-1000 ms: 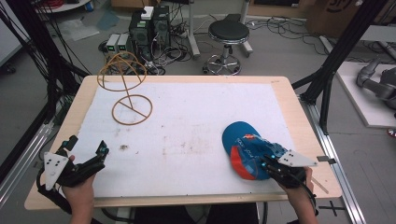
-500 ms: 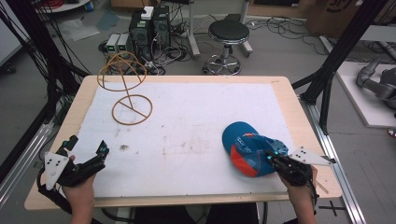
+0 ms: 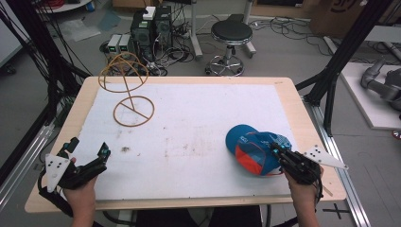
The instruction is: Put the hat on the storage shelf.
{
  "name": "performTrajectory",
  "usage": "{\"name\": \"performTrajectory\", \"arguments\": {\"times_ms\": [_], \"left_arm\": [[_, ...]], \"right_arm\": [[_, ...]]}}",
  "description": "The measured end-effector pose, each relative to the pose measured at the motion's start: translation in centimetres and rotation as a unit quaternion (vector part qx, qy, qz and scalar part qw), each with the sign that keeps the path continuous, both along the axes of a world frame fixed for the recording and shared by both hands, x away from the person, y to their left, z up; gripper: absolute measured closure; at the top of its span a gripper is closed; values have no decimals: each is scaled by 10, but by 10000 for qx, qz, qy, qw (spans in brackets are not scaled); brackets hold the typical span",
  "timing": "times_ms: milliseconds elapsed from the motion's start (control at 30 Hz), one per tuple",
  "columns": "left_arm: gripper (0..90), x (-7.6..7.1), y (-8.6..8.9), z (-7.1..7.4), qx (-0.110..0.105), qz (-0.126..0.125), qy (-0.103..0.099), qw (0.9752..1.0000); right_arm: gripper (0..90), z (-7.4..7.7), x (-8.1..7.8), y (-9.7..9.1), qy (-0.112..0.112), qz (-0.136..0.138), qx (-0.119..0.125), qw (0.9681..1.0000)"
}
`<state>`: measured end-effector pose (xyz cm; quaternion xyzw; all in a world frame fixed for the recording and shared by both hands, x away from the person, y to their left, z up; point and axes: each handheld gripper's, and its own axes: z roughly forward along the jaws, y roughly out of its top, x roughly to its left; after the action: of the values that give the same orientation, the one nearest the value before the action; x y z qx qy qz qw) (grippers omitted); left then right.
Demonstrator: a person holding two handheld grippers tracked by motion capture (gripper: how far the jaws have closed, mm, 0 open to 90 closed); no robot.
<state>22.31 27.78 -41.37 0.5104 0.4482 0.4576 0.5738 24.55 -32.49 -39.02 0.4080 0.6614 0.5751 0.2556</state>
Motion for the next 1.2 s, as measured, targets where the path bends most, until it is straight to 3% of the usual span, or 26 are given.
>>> {"name": "performTrajectory", "arguments": {"times_ms": [367, 867, 1200], "left_arm": [[66, 1, 1, -1, -42, 14, 11, 10000], [66, 1, 1, 0, -55, 23, -24, 10000], [66, 2, 0, 0, -25, 9, -32, 10000]], "right_arm": [[886, 19, 3, -1, -294, -69, 298, 9991], [886, 63, 11, 7, -756, -151, 338, 9964], [886, 93, 17, 13, -1121, -184, 370, 9928]]}}
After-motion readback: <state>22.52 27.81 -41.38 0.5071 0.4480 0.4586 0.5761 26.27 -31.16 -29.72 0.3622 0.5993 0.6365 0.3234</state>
